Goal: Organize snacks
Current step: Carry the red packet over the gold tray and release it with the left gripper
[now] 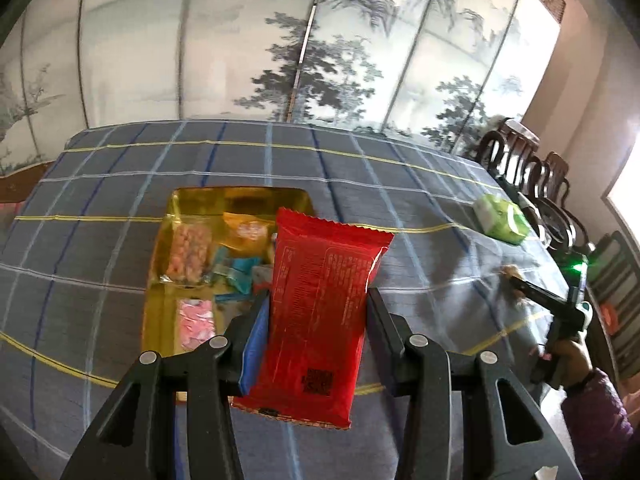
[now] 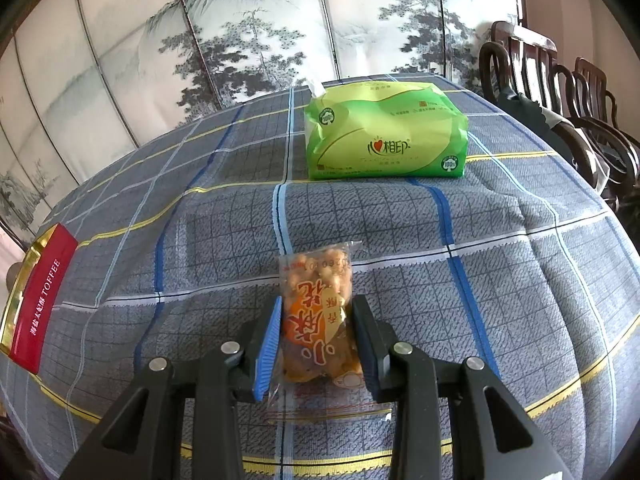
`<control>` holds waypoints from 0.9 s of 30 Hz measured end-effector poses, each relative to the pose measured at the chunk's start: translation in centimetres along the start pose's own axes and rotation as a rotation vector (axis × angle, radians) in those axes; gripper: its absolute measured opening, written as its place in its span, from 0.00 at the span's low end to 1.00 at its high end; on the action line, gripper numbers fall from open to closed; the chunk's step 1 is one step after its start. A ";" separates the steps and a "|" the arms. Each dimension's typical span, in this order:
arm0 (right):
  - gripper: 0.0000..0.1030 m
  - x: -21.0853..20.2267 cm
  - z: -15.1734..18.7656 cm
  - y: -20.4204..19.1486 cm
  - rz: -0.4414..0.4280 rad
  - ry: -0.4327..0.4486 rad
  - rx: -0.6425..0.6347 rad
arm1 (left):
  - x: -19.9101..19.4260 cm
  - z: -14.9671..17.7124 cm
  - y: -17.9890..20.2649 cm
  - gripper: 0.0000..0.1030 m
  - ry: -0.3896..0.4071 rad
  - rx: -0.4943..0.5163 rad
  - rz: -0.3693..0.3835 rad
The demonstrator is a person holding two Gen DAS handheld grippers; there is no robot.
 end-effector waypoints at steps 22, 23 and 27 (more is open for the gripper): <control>0.36 0.1 0.2 -1.1 0.056 -0.008 -0.046 | 4.0 0.6 -3.8 0.40 -0.027 -0.030 -0.089; 0.36 0.1 0.2 -1.2 0.057 -0.008 -0.047 | 4.0 0.6 -3.8 0.40 -0.028 -0.032 -0.090; 0.36 0.1 0.1 -1.1 0.060 -0.009 -0.050 | 4.2 0.7 -4.0 0.40 -0.031 -0.033 -0.100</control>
Point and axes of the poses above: each gripper's, at about its wrist camera, not at the fingertips, and x roughly the way its jaws point, y to its right, z to its underside, the point moved 2 cm from there along x, roughly the way its jaws point, and after that the axes turned 2 degrees about x, right-handed, at the moved point
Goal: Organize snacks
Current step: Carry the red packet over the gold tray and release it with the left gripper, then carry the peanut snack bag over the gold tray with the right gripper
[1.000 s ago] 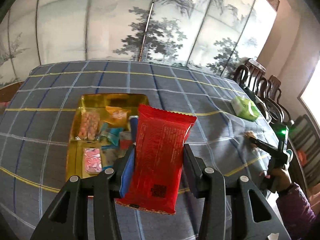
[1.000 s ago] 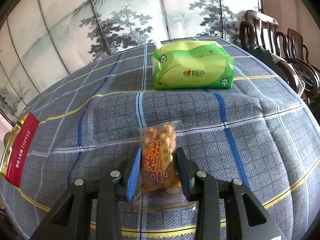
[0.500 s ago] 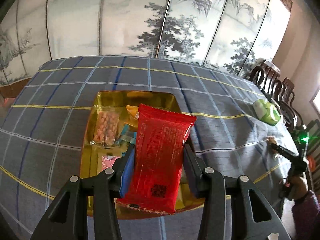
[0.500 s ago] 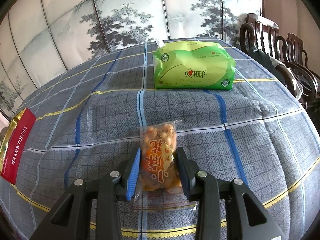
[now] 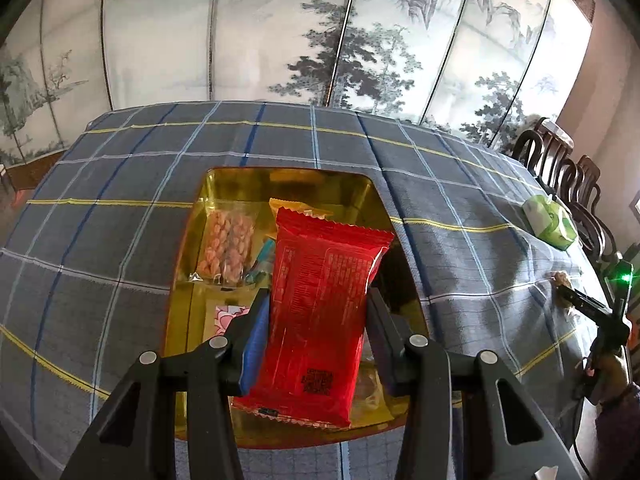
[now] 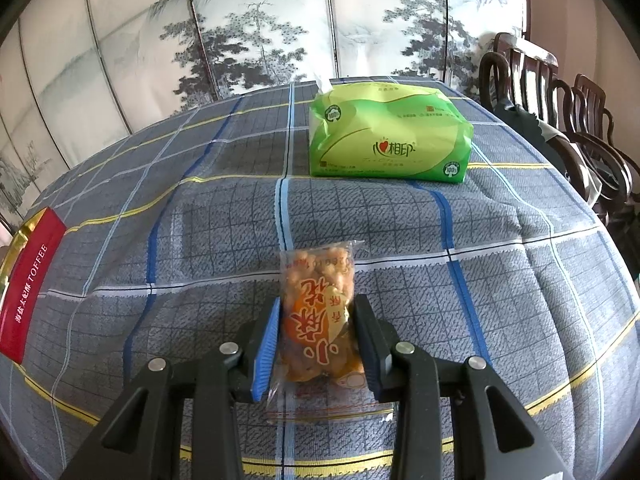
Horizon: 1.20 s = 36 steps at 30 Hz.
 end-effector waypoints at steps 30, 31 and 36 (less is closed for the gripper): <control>0.36 -1.0 0.8 -0.9 -0.046 -0.030 0.003 | -1.5 0.3 0.0 0.93 0.043 0.042 -0.232; 0.36 -1.0 0.9 -0.9 -0.055 -0.033 0.009 | -1.6 0.4 0.0 0.94 0.045 0.047 -0.240; 0.36 -1.5 1.7 -2.1 -0.087 -0.044 0.012 | -2.0 0.7 0.2 0.96 0.043 0.059 -0.272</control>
Point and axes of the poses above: each gripper's, at about its wrist camera, not at the fingertips, and x roughly the way its jaws point, y to its right, z to its underside, the point moved 2 cm from there along x, roughly the way its jaws point, and after that the axes turned 2 degrees about x, right-handed, at the moved point
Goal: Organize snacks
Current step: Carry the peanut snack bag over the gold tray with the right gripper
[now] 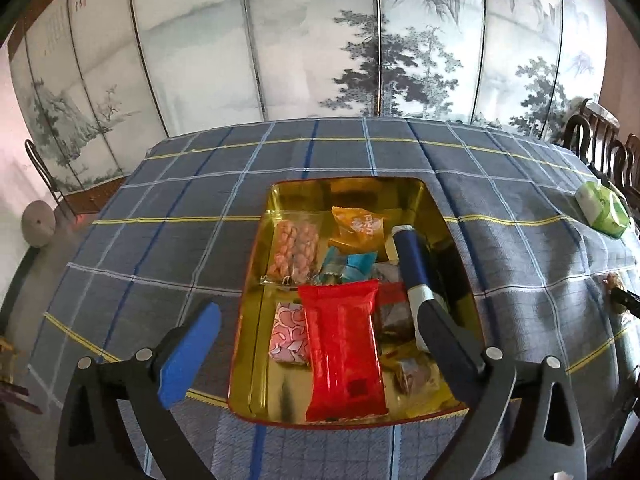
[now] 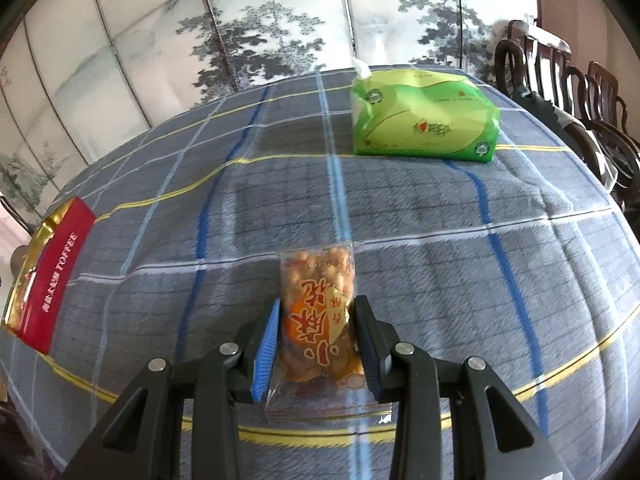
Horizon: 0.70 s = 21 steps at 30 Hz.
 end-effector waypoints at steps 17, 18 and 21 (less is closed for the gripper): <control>0.36 -1.8 1.7 -4.6 -0.112 0.000 -0.010 | -0.8 1.1 -0.9 0.99 -0.047 0.028 -0.190; 0.36 -2.1 1.7 -4.8 -0.115 0.002 -0.013 | -0.9 1.2 -0.9 0.99 -0.044 0.035 -0.196; 0.36 -2.5 1.7 -5.4 -0.126 0.007 -0.017 | -1.5 1.5 -0.8 0.99 -0.032 0.039 -0.190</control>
Point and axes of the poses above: each gripper's, at about its wrist camera, not at the fingertips, and x roughly the way its jaws point, y to its right, z to its underside, the point moved 2 cm from there along x, roughly the way its jaws point, and after that the axes turned 2 degrees about x, right-handed, at the moved point
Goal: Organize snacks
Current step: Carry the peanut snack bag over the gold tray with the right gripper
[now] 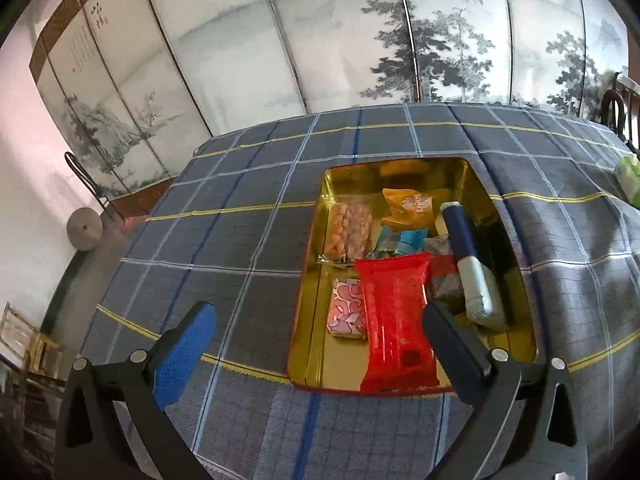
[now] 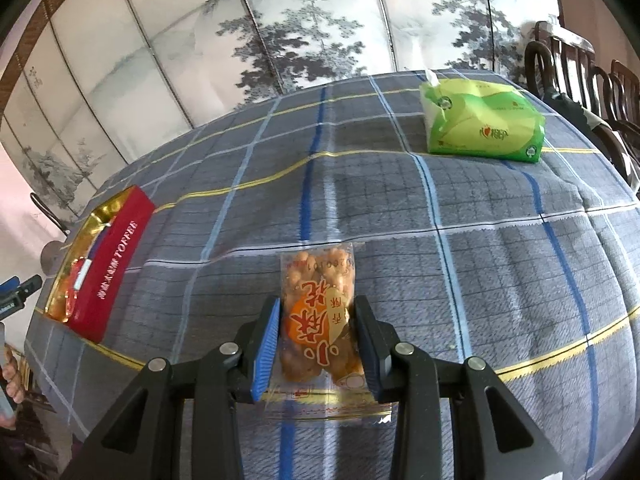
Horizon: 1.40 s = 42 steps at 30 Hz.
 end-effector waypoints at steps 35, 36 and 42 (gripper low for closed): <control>0.36 7.6 -5.5 -28.1 -0.356 -0.134 -0.281 | -0.1 1.8 -4.6 1.00 0.024 -0.051 -0.014; 0.36 8.0 -5.7 -28.3 -0.355 -0.139 -0.282 | 0.0 1.8 -4.7 1.00 0.023 -0.051 -0.014; 0.36 10.6 -6.5 -30.7 -0.343 -0.169 -0.300 | 0.6 2.0 -4.8 1.00 0.024 -0.037 -0.010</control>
Point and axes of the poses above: each gripper's, at about its wrist camera, not at the fingertips, and x roughly the way its jaws point, y to its right, z to its underside, the point moved 2 cm from there along x, roughly the way its jaws point, and after that the axes turned 2 degrees about x, right-handed, at the moved point
